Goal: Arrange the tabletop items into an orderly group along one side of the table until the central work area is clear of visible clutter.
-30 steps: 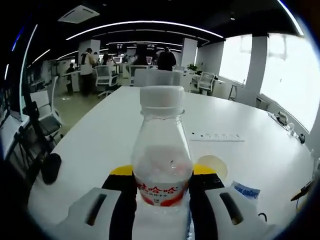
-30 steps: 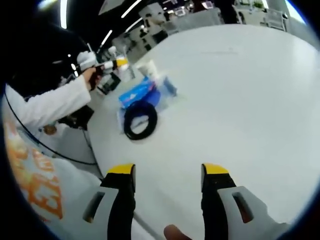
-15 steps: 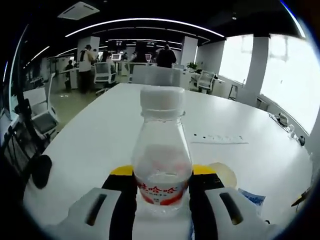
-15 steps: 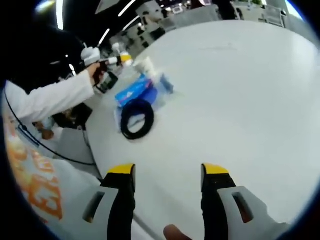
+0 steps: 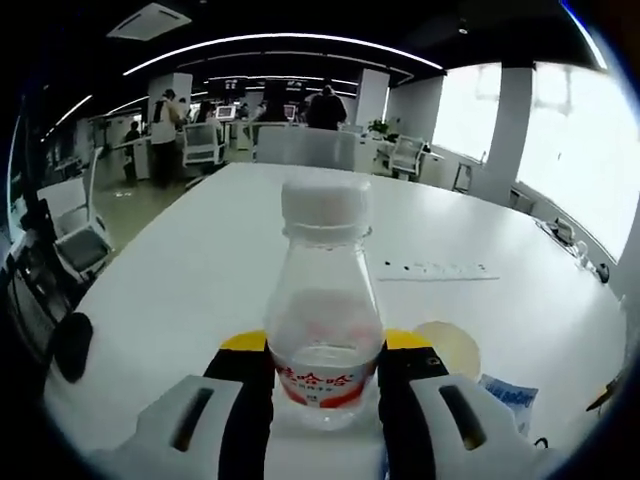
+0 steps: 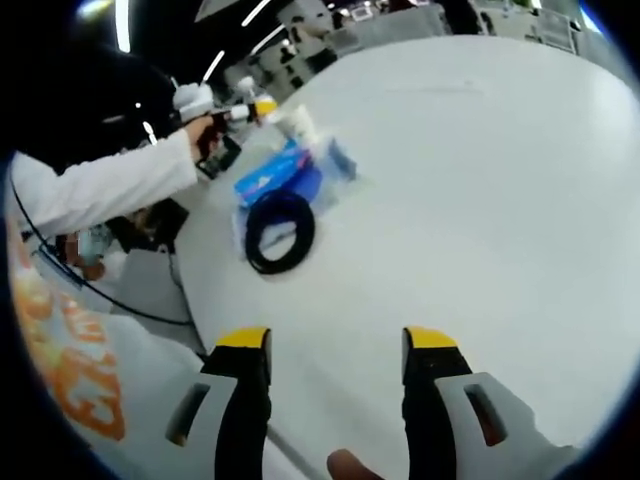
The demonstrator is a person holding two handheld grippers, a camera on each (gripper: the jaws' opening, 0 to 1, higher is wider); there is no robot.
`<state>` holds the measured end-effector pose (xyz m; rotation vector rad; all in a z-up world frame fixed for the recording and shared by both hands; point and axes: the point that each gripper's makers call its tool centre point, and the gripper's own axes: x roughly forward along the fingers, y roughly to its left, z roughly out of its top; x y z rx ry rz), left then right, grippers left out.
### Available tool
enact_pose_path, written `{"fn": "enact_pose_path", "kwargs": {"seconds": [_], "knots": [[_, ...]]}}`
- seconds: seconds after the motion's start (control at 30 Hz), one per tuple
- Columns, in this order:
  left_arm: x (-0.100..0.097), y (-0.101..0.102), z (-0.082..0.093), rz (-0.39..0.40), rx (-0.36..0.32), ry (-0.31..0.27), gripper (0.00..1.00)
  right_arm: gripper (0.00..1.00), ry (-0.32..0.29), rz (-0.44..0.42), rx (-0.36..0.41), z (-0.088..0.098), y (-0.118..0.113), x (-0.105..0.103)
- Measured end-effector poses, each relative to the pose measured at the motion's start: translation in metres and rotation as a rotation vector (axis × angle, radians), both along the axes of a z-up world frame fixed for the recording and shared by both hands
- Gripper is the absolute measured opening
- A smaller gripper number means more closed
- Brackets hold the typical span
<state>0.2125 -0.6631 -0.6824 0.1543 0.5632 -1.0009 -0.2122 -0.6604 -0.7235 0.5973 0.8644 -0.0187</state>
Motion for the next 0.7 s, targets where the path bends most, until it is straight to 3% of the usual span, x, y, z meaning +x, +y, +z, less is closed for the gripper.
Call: {"fn": "enact_pose_path", "kwargs": {"seconds": [0.23, 0.7], "knots": [[0.002, -0.003, 0.001, -0.015, -0.007, -0.019, 0.39, 0.51, 0.016, 0.004, 0.004, -0.005, 0.001, -0.002], [0.001, 0.009, -0.002, 0.073, -0.020, 0.019, 0.40, 0.50, 0.017, 0.002, 0.008, -0.008, 0.001, -0.005]]}}
